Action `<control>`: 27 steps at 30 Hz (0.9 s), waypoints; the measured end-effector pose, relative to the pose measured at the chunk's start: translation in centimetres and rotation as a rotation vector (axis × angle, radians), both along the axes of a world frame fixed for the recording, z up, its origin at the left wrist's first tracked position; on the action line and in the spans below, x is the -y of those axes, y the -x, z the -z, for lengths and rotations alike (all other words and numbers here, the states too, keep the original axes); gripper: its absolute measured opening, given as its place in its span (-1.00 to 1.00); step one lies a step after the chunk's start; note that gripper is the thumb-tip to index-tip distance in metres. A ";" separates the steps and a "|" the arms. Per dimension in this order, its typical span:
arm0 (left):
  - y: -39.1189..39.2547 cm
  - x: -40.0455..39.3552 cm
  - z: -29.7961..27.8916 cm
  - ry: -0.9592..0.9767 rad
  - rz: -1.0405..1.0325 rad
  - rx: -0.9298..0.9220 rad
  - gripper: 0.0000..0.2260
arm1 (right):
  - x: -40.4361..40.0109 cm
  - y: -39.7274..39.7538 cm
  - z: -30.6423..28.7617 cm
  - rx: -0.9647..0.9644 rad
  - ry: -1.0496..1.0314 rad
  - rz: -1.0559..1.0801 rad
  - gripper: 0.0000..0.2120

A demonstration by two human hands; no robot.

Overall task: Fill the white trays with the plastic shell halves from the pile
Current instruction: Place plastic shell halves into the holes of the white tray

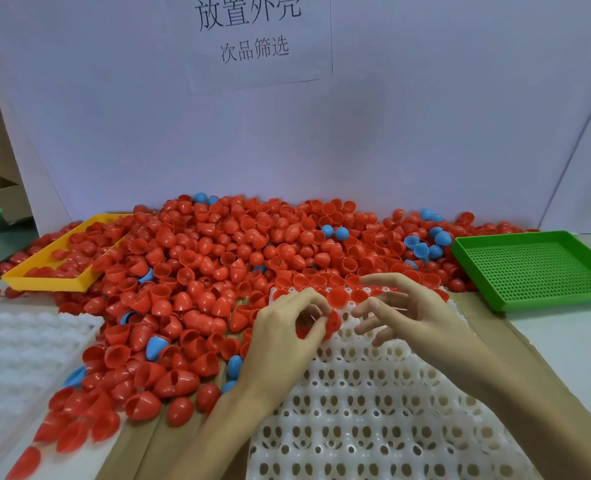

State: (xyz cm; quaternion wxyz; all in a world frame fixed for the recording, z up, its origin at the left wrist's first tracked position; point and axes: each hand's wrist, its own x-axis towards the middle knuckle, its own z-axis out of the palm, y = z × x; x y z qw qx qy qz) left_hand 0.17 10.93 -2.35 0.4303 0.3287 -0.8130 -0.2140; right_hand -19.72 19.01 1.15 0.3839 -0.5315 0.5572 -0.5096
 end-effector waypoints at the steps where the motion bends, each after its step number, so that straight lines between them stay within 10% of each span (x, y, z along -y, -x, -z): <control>1: 0.0 -0.1 0.1 0.005 0.006 0.018 -0.84 | 0.0 0.1 0.1 -0.001 -0.004 0.004 -0.75; 17: 0.1 -0.2 0.5 0.165 0.207 0.321 -0.75 | 0.9 1.2 2.3 -0.466 0.055 -0.010 -0.59; 27: -0.2 0.1 0.3 0.249 0.135 0.413 -0.67 | 1.0 1.1 2.3 -0.409 0.087 0.018 -0.61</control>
